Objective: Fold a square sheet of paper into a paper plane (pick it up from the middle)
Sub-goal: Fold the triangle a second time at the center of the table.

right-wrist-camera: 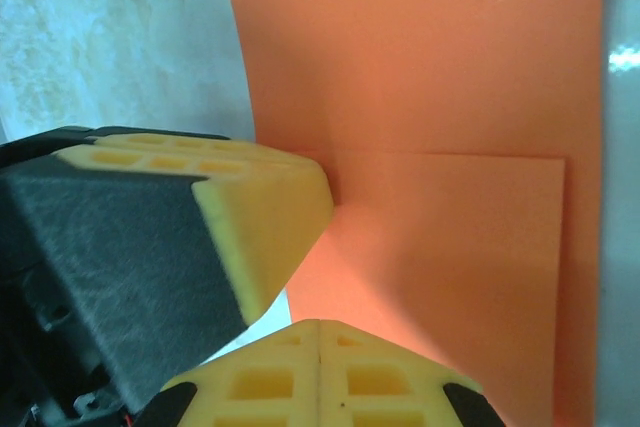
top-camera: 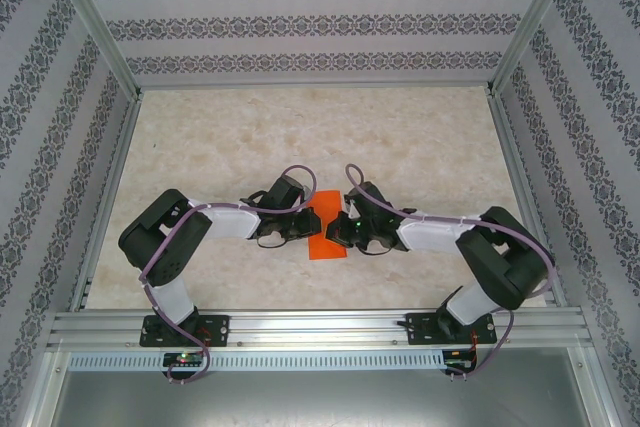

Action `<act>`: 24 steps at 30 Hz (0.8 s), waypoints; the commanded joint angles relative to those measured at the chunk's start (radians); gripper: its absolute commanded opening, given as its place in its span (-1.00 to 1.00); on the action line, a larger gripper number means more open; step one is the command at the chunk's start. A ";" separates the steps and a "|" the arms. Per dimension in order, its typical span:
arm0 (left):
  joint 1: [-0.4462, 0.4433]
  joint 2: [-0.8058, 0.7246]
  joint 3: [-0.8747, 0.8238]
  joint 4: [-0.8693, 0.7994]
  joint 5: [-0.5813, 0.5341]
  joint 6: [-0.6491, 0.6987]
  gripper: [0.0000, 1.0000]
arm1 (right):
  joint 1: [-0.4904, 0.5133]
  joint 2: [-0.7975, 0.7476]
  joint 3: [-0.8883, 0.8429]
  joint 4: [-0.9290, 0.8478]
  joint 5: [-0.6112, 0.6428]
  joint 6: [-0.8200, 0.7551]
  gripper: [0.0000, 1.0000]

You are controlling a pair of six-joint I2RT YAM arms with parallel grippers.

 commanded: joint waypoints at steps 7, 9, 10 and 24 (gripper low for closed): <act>-0.010 0.026 -0.002 -0.075 -0.052 0.025 -0.72 | 0.016 0.111 0.047 0.064 -0.028 0.014 -0.99; -0.010 0.026 -0.005 -0.075 -0.052 0.026 -0.71 | 0.012 0.128 0.037 0.050 -0.018 0.008 -0.98; -0.010 0.026 -0.006 -0.077 -0.053 0.025 -0.71 | 0.007 0.137 0.027 0.053 -0.027 0.003 -0.98; -0.010 0.064 -0.022 -0.110 -0.115 -0.001 -0.83 | -0.011 0.052 -0.095 0.033 -0.072 -0.005 -0.89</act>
